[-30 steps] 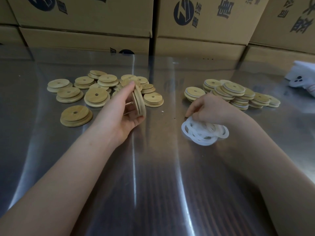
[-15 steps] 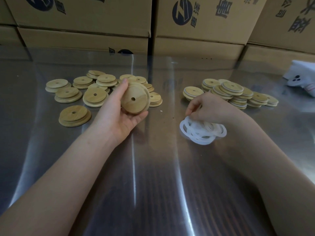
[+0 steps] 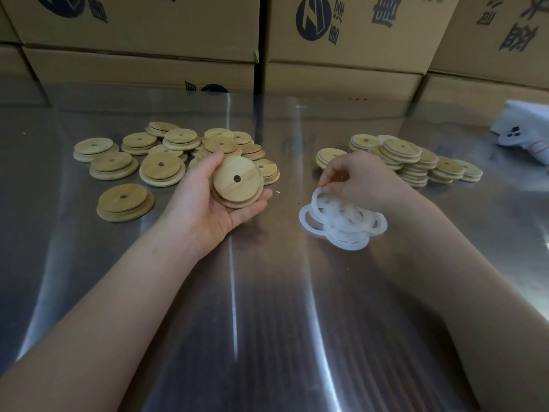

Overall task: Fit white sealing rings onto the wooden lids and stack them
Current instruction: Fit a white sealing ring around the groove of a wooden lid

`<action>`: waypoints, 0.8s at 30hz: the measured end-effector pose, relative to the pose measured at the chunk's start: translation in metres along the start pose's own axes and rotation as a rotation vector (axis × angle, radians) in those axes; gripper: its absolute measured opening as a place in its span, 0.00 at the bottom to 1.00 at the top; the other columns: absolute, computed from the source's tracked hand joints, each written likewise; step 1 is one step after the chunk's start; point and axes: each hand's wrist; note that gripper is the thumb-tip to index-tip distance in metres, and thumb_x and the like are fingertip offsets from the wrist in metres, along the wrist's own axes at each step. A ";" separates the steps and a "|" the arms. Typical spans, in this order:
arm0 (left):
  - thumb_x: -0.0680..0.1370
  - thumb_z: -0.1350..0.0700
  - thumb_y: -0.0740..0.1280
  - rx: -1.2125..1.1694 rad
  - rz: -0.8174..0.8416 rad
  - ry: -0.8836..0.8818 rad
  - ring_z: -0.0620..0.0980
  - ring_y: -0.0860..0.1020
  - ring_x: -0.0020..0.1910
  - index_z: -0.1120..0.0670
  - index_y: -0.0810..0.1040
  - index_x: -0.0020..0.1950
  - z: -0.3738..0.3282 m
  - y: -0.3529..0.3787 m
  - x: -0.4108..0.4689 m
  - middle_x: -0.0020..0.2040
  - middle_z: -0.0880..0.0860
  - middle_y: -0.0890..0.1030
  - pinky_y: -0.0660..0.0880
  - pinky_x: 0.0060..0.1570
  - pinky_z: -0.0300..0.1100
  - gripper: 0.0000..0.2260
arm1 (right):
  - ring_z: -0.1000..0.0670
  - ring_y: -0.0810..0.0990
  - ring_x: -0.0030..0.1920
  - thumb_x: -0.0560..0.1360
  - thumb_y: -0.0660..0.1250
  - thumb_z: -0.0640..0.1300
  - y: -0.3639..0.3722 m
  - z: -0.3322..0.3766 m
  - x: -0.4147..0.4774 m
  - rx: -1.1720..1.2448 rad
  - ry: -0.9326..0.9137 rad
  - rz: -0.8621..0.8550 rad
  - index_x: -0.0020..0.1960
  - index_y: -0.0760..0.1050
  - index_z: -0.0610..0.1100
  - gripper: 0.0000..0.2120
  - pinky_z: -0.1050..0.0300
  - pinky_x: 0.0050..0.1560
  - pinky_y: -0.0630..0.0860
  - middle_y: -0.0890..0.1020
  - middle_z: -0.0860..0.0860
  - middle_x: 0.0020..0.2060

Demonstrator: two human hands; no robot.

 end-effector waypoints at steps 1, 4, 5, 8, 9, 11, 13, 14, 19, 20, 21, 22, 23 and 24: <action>0.82 0.47 0.61 0.000 0.005 -0.001 0.63 0.84 0.47 0.57 0.75 0.63 0.000 0.000 0.000 0.51 0.61 0.85 0.83 0.42 0.53 0.17 | 0.61 0.76 0.37 0.74 0.70 0.39 0.000 0.000 0.000 0.011 -0.006 -0.017 0.40 0.80 0.49 0.07 0.78 0.32 0.67 0.79 0.59 0.35; 0.81 0.49 0.62 0.002 0.002 0.002 0.63 0.84 0.47 0.58 0.75 0.62 0.001 0.001 0.001 0.53 0.62 0.84 0.83 0.43 0.55 0.15 | 0.61 0.75 0.37 0.74 0.69 0.39 0.000 -0.001 0.001 0.073 -0.013 -0.096 0.40 0.78 0.50 0.07 0.74 0.34 0.66 0.78 0.60 0.37; 0.81 0.50 0.62 0.010 0.001 0.000 0.63 0.84 0.47 0.57 0.76 0.62 0.002 0.001 0.002 0.53 0.62 0.84 0.82 0.43 0.55 0.14 | 0.60 0.75 0.38 0.75 0.68 0.40 0.000 0.000 0.001 0.102 -0.012 -0.123 0.40 0.78 0.50 0.07 0.72 0.35 0.66 0.79 0.59 0.38; 0.81 0.51 0.61 0.048 0.009 -0.006 0.62 0.84 0.48 0.57 0.76 0.61 0.003 0.002 0.002 0.54 0.61 0.84 0.82 0.47 0.54 0.13 | 0.56 0.76 0.38 0.75 0.68 0.39 0.002 0.002 0.001 0.160 -0.051 -0.178 0.42 0.76 0.50 0.07 0.66 0.38 0.69 0.81 0.54 0.40; 0.81 0.52 0.62 0.056 0.012 -0.008 0.62 0.84 0.49 0.57 0.76 0.61 0.003 0.002 0.002 0.54 0.61 0.84 0.82 0.47 0.54 0.13 | 0.55 0.76 0.38 0.75 0.68 0.39 0.002 0.004 0.001 0.177 -0.072 -0.193 0.42 0.75 0.51 0.08 0.65 0.39 0.70 0.81 0.53 0.40; 0.80 0.55 0.63 0.063 0.016 -0.011 0.61 0.84 0.49 0.57 0.76 0.62 0.003 0.002 0.001 0.55 0.61 0.84 0.82 0.47 0.53 0.12 | 0.53 0.77 0.40 0.76 0.67 0.38 0.003 0.008 -0.001 0.224 -0.113 -0.221 0.42 0.74 0.51 0.09 0.60 0.42 0.73 0.82 0.51 0.41; 0.78 0.58 0.65 0.072 0.015 -0.015 0.60 0.84 0.49 0.57 0.75 0.62 0.003 0.003 0.001 0.55 0.60 0.83 0.82 0.48 0.53 0.13 | 0.50 0.77 0.39 0.76 0.66 0.38 0.004 0.012 -0.003 0.286 -0.146 -0.241 0.42 0.74 0.51 0.09 0.55 0.44 0.76 0.82 0.51 0.40; 0.78 0.59 0.66 0.078 0.016 -0.017 0.60 0.84 0.50 0.57 0.75 0.62 0.003 0.003 0.001 0.56 0.60 0.83 0.82 0.49 0.53 0.13 | 0.49 0.78 0.39 0.76 0.66 0.37 0.004 0.014 -0.005 0.339 -0.154 -0.236 0.43 0.75 0.50 0.09 0.53 0.44 0.76 0.81 0.51 0.39; 0.78 0.56 0.66 0.088 0.040 0.001 0.56 0.84 0.52 0.55 0.77 0.60 0.005 0.004 0.001 0.53 0.56 0.85 0.81 0.51 0.54 0.11 | 0.51 0.76 0.34 0.76 0.66 0.35 0.007 0.024 -0.009 0.626 -0.168 -0.097 0.43 0.77 0.46 0.08 0.55 0.38 0.76 0.81 0.50 0.34; 0.79 0.54 0.65 0.100 0.054 0.006 0.55 0.84 0.53 0.55 0.77 0.61 0.004 0.004 0.001 0.54 0.55 0.85 0.80 0.53 0.54 0.12 | 0.50 0.76 0.33 0.76 0.66 0.34 0.008 0.026 -0.010 0.655 -0.172 -0.065 0.43 0.77 0.46 0.08 0.57 0.36 0.75 0.81 0.50 0.33; 0.79 0.52 0.65 0.116 0.074 0.008 0.54 0.83 0.54 0.55 0.77 0.62 0.004 0.005 0.001 0.55 0.55 0.85 0.79 0.55 0.55 0.13 | 0.50 0.76 0.32 0.76 0.66 0.34 0.009 0.027 -0.010 0.679 -0.177 -0.035 0.44 0.77 0.45 0.07 0.58 0.35 0.74 0.82 0.50 0.33; 0.79 0.50 0.64 0.133 0.098 0.007 0.55 0.83 0.55 0.56 0.77 0.63 0.004 0.005 0.000 0.56 0.55 0.84 0.79 0.56 0.56 0.15 | 0.50 0.76 0.32 0.77 0.67 0.34 0.010 0.028 -0.010 0.700 -0.182 -0.010 0.44 0.78 0.44 0.06 0.59 0.34 0.74 0.82 0.50 0.33; 0.79 0.49 0.64 0.145 0.121 0.004 0.55 0.83 0.56 0.57 0.76 0.63 0.005 0.006 0.000 0.57 0.56 0.84 0.78 0.57 0.56 0.17 | 0.50 0.76 0.32 0.77 0.67 0.35 0.012 0.030 -0.010 0.721 -0.187 0.010 0.45 0.78 0.43 0.05 0.60 0.33 0.74 0.82 0.50 0.33; 0.79 0.48 0.65 0.155 0.137 0.001 0.56 0.82 0.56 0.57 0.76 0.64 0.006 0.007 -0.001 0.57 0.57 0.84 0.78 0.57 0.56 0.18 | 0.51 0.75 0.31 0.77 0.67 0.35 0.013 0.031 -0.011 0.737 -0.193 0.027 0.45 0.78 0.42 0.04 0.60 0.33 0.74 0.81 0.50 0.33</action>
Point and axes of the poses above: each hand's wrist, its own x-axis towards the middle knuckle, its own y-axis out of the palm, z = x × y
